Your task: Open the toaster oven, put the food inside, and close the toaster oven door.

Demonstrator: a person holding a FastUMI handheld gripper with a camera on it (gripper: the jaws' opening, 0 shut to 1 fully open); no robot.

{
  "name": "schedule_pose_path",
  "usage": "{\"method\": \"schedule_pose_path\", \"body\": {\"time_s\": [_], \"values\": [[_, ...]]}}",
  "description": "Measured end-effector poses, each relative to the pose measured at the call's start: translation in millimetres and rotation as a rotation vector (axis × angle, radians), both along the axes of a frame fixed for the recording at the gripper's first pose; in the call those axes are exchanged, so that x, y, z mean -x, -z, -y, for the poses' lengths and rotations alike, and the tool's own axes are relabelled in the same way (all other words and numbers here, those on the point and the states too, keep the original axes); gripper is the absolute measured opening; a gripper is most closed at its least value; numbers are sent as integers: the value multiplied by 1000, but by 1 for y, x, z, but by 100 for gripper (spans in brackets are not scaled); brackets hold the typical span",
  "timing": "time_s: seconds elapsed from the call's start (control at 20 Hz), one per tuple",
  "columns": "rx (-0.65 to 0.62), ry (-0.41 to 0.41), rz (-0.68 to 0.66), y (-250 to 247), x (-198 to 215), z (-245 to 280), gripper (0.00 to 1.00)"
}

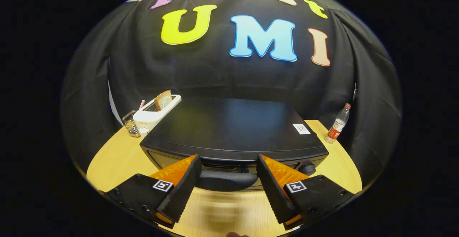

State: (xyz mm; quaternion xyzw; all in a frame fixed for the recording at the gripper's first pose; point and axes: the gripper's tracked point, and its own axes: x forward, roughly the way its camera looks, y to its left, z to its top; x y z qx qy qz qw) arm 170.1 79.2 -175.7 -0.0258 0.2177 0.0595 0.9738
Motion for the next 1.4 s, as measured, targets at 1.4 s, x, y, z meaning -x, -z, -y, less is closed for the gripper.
{"method": "schedule_pose_path", "body": {"time_s": [1.4], "values": [[14,-50,-174,55,101,7,98]]}}
